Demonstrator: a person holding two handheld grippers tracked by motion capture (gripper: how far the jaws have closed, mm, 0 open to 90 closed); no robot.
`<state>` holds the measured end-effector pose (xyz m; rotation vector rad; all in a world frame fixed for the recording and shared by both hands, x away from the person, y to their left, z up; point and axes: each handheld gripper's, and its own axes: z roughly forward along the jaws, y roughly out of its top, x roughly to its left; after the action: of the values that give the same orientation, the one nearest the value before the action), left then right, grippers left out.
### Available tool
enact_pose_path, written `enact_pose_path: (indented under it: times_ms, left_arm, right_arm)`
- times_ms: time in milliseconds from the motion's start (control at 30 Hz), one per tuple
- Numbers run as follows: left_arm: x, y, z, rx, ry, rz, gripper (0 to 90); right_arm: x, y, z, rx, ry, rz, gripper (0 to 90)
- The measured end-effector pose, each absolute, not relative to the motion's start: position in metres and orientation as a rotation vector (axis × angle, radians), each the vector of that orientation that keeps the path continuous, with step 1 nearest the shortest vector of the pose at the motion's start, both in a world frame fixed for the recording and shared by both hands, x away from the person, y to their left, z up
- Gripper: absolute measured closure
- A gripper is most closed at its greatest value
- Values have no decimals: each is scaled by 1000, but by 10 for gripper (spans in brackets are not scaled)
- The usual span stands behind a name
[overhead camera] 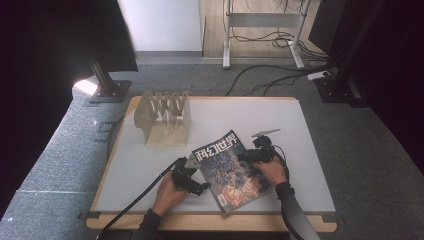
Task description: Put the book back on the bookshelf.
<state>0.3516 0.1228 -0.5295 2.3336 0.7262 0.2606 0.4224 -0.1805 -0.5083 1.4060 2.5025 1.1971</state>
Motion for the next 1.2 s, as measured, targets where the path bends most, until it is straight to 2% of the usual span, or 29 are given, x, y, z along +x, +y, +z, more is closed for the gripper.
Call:
enact_pose_path:
  times_ms: [267, 333, 400, 467, 800, 933, 1033, 1200]
  left_arm:
    - [351, 123, -530, 2333, 726, 261, 0]
    - [351, 123, -529, 2339, 721, 262, 0]
    - [351, 123, -529, 2340, 722, 262, 0]
    - [351, 123, -529, 2339, 723, 262, 0]
    - [352, 125, -528, 2341, 730, 244, 4]
    - [354, 129, -523, 2346, 783, 206, 0]
    - [356, 134, -519, 2360, 793, 230, 0]
    - [364, 140, -512, 2232, 815, 132, 21]
  right_arm:
    - [450, -157, -503, 1312, 2558, 1138, 563]
    - [450, -155, -500, 1267, 2568, 1100, 634]
    - [447, -158, -494, 1228, 2563, 1111, 748]
    - [443, -160, -487, 1207, 2569, 1161, 803]
    - [418, -149, -450, 1048, 2556, 1216, 819]
    - [409, -147, -439, 1002, 2541, 1252, 820]
    - [405, -145, -431, 982, 2531, 1265, 820]
    - [395, -142, -413, 925, 2514, 1271, 821]
